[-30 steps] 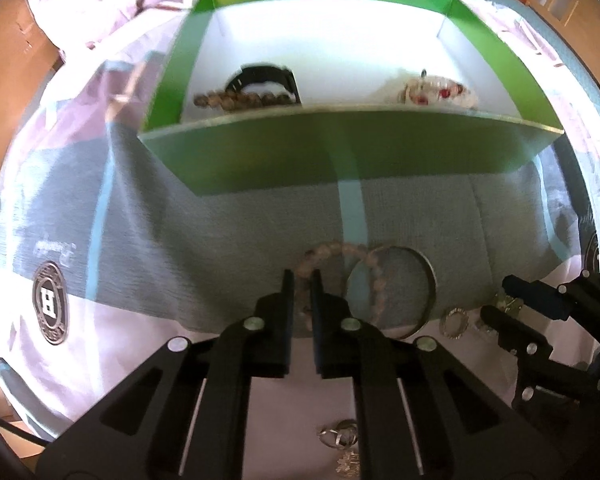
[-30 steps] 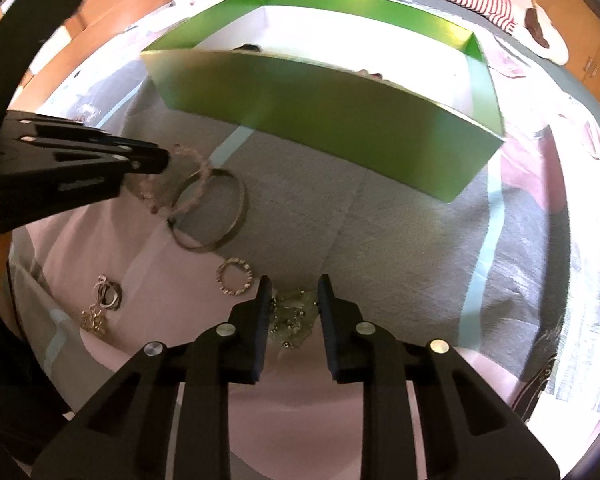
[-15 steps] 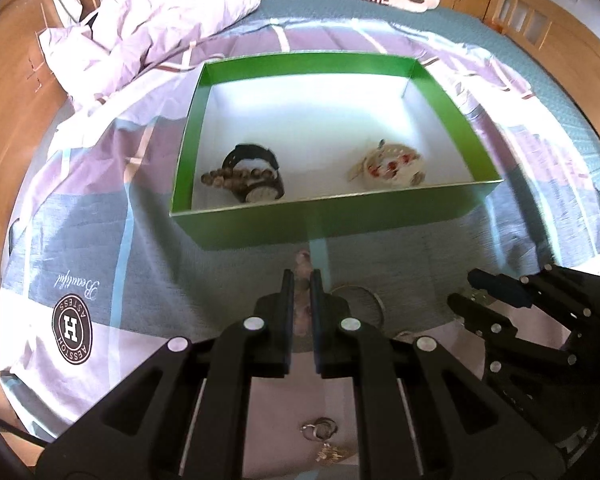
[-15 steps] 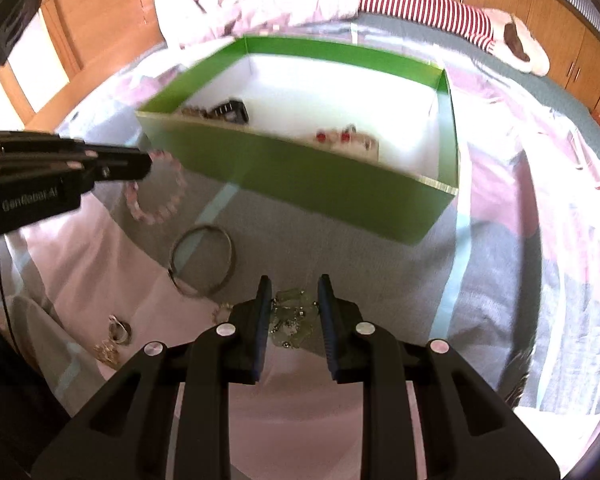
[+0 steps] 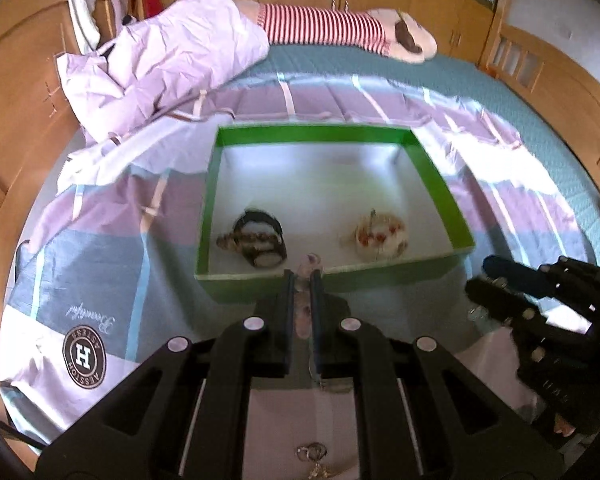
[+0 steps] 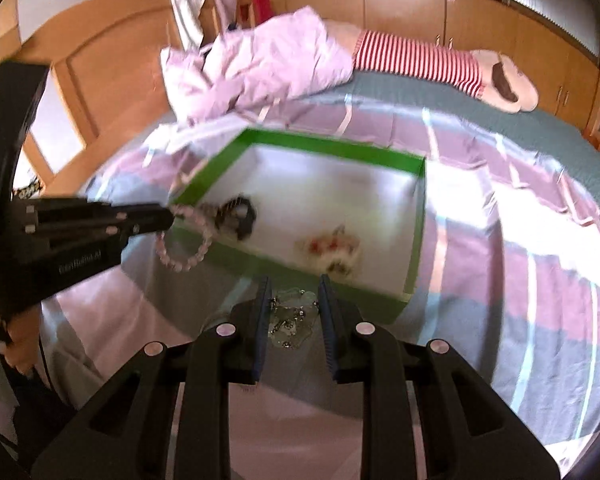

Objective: Organize jewelry
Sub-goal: 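Release the green pendant into the box with the right tool while the left drops the pink bracelet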

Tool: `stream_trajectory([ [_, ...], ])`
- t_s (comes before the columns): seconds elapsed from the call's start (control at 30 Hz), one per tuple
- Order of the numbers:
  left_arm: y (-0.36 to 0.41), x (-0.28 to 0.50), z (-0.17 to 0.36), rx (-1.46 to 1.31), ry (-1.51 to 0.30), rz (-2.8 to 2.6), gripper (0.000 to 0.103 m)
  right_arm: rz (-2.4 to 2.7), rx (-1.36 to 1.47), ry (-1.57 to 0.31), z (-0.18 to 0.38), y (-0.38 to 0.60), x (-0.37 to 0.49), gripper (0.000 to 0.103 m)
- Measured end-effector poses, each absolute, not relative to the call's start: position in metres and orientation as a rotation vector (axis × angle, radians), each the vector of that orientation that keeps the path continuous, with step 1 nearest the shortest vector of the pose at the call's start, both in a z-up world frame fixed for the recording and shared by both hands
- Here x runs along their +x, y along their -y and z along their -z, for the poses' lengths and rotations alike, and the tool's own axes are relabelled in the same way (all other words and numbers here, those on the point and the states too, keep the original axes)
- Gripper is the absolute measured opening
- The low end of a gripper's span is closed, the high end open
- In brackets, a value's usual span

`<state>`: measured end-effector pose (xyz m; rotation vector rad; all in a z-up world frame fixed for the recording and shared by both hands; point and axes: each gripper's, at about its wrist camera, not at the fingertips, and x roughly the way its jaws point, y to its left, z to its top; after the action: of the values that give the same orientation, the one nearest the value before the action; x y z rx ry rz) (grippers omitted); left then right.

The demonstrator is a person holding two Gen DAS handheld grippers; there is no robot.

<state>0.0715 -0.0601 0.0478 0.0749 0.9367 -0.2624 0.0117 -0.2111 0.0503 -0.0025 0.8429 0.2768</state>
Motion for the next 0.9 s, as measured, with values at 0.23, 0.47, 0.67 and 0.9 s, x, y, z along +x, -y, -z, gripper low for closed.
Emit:
stream_trajectory([
  [0.23, 0.051, 0.092, -0.059, 0.043, -0.91, 0.222, 0.008, -0.244, 0.016, -0.796, -0.075, 0.215, 0.044, 0.024],
  [0.47, 0.052, 0.121, -0.062, 0.042, -0.877, 0.213, 0.008, -0.235, 0.086, -0.838, -0.05, 0.217, 0.071, 0.024],
  [0.67, 0.042, 0.139, -0.05, -0.038, -0.947, 0.248, 0.008, -0.195, 0.125, -0.892, -0.025, 0.232, 0.079, 0.024],
  [0.9, 0.051, 0.142, -0.035, -0.054, -0.983, 0.271, 0.008, -0.185, 0.151, -0.926, -0.01, 0.238, 0.085, 0.024],
])
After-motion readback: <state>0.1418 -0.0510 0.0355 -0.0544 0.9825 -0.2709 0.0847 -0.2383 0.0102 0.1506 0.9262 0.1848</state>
